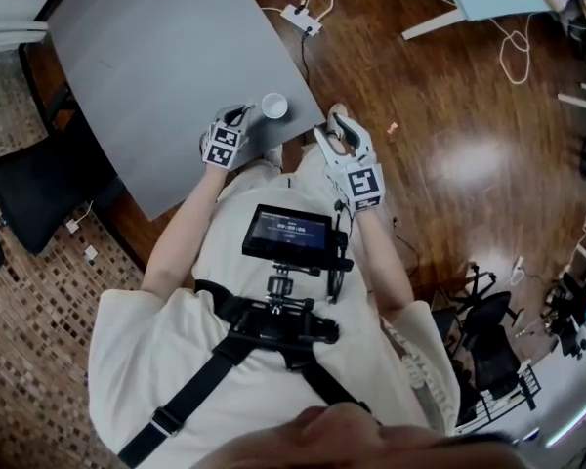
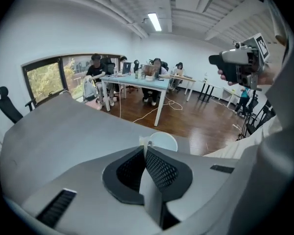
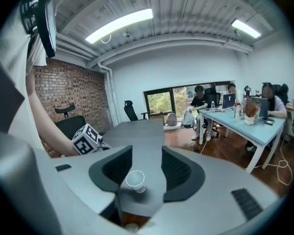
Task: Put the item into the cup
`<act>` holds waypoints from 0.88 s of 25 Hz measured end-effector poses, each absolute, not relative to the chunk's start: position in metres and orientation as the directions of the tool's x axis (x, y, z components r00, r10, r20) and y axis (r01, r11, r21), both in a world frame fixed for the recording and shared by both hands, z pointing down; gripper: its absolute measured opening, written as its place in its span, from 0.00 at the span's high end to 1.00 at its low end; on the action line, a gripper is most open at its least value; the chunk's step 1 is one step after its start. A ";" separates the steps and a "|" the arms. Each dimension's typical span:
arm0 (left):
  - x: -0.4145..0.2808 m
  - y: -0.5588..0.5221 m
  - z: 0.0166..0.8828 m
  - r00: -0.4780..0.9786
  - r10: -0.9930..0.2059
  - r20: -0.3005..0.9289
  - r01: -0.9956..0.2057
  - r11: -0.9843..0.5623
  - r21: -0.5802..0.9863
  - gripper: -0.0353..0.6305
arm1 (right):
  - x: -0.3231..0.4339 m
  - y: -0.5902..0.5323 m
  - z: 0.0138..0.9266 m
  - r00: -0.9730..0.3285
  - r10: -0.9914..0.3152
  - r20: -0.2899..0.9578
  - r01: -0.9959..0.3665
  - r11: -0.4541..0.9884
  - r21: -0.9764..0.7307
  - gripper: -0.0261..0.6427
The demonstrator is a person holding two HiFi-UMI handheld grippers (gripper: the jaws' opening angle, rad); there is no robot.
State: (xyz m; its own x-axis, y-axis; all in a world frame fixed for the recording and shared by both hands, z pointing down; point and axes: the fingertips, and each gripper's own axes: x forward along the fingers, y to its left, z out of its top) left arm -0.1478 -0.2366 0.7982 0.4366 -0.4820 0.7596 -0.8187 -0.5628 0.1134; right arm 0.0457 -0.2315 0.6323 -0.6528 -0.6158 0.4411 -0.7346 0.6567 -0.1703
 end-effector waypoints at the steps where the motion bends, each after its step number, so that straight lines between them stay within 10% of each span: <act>1: -0.133 -0.242 0.794 0.447 -0.473 0.759 -0.803 -0.586 0.108 0.95 | 0.052 -0.235 0.635 -0.653 -0.617 0.440 -0.736 0.654 -0.177 0.66; 16: -0.070 -0.259 0.846 0.389 -0.236 0.891 -0.646 -0.759 0.081 0.94 | 0.071 -0.244 0.649 -0.619 -0.653 0.436 -0.773 0.606 -0.189 0.66; 22: -0.071 -0.257 0.852 0.380 -0.218 0.899 -0.650 -0.755 0.092 0.77 | 0.074 -0.243 0.652 -0.607 -0.664 0.437 -0.784 0.589 -0.195 0.66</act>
State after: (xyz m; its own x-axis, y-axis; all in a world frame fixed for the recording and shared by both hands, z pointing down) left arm -0.0715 -0.2574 0.8522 0.3803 -0.2176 0.8989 -0.6498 -0.7545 0.0922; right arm 0.0736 -0.2431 0.6519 -0.6069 -0.6637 0.4373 -0.7844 0.5887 -0.1953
